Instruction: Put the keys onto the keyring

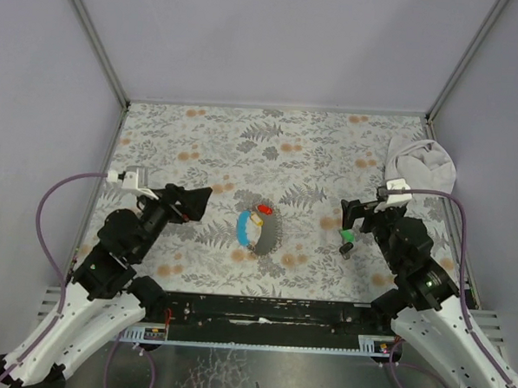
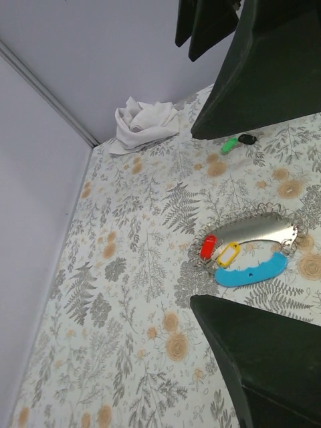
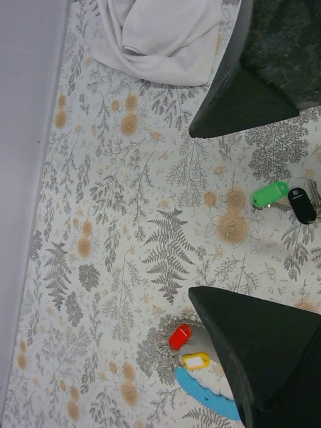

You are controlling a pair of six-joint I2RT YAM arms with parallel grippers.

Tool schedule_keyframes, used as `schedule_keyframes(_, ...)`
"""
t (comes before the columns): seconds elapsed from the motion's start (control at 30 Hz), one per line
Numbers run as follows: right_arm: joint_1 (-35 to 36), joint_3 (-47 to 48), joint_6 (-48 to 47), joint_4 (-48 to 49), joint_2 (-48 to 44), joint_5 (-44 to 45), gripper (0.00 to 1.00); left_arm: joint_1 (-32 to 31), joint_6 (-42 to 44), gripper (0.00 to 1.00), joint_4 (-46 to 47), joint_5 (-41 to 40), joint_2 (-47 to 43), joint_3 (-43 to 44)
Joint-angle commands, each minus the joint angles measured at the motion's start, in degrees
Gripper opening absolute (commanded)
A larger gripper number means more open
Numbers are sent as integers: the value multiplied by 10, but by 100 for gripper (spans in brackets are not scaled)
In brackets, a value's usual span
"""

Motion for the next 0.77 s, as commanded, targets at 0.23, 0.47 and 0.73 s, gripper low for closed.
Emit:
schedule_keyframes(0.23, 0, -31, 12, -25, -88, 11, 99, 2, 85, 100, -140, -42, -41, 91)
schedule_keyframes(0.47, 0, -35, 6, -14, -76, -3, 99, 19, 86, 100, -134, -37, -93, 76)
schedule_keyframes(0.73, 0, -33, 0, -17, -69, -4, 99, 36, 88, 100, -123, -14, -101, 68)
